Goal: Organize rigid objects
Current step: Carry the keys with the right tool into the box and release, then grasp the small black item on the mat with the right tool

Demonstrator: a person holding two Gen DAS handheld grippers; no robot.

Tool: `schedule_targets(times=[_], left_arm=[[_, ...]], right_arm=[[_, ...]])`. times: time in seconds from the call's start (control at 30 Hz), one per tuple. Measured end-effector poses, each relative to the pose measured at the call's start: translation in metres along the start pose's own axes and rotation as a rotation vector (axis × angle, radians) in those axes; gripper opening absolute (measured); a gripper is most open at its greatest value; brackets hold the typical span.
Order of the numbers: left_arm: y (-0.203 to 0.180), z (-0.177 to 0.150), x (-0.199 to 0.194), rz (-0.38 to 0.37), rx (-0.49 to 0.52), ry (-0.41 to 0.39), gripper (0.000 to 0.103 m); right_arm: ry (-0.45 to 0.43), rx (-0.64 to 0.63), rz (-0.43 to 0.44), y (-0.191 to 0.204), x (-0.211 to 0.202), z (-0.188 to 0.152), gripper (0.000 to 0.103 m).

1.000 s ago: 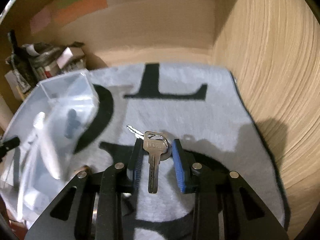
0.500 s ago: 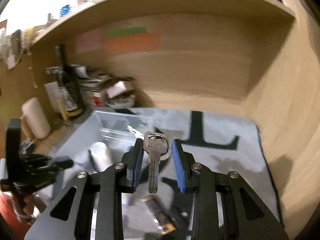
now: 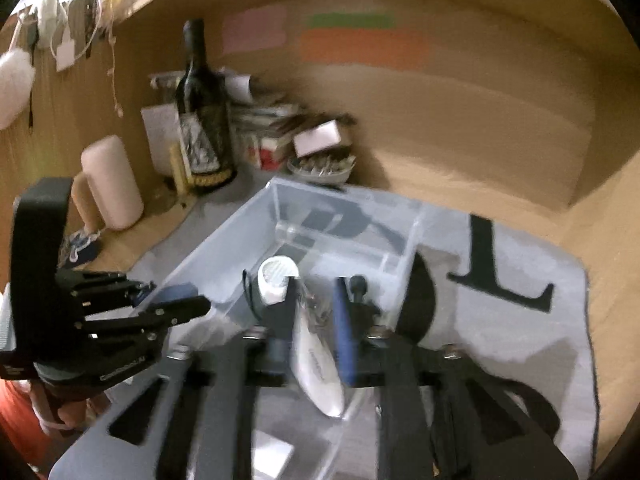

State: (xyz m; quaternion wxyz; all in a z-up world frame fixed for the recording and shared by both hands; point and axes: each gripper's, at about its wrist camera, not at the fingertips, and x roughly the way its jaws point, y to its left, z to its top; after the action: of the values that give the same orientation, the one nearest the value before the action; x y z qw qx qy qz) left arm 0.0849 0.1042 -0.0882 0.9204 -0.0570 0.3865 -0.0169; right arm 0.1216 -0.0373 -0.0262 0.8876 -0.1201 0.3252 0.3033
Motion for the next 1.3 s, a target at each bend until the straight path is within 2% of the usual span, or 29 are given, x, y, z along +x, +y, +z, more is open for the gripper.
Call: schedule_targets(times=[0.2,0.33,0.67,0.77,0.83,0.93,1.13,1.3], left_arm=[[-0.001,0.000,0.000,0.001,0.001,0.000,0.013],[-0.001,0.000,0.000,0.001,0.001,-0.001,0.013],[0.000,0.000,0.000,0.001,0.001,-0.001,0.013],[-0.001,0.000,0.000,0.001,0.001,0.000,0.013],[-0.001,0.000,0.000,0.001,0.002,-0.001,0.013],[-0.001,0.000,0.000,0.001,0.001,0.000,0.013],[-0.001,0.000,0.000,0.001,0.001,0.000,0.013],[-0.001,0.000,0.000,0.001,0.001,0.000,0.013]], right_arm=[[0.046,-0.013,0.027,0.006,0.014,-0.002,0.012],[0.045,-0.013,0.040,0.006,0.011,-0.003,0.012],[0.024,0.037,0.001,-0.015,-0.009,-0.008,0.013],[0.018,0.057,-0.021,-0.025,-0.015,-0.010,0.025],[0.006,0.069,-0.049,-0.032,-0.022,-0.013,0.039],[-0.013,0.090,-0.094,-0.043,-0.032,-0.017,0.045],[-0.012,0.153,-0.168,-0.070,-0.047,-0.029,0.049],[0.061,0.188,-0.204,-0.086,-0.040,-0.051,0.049]])
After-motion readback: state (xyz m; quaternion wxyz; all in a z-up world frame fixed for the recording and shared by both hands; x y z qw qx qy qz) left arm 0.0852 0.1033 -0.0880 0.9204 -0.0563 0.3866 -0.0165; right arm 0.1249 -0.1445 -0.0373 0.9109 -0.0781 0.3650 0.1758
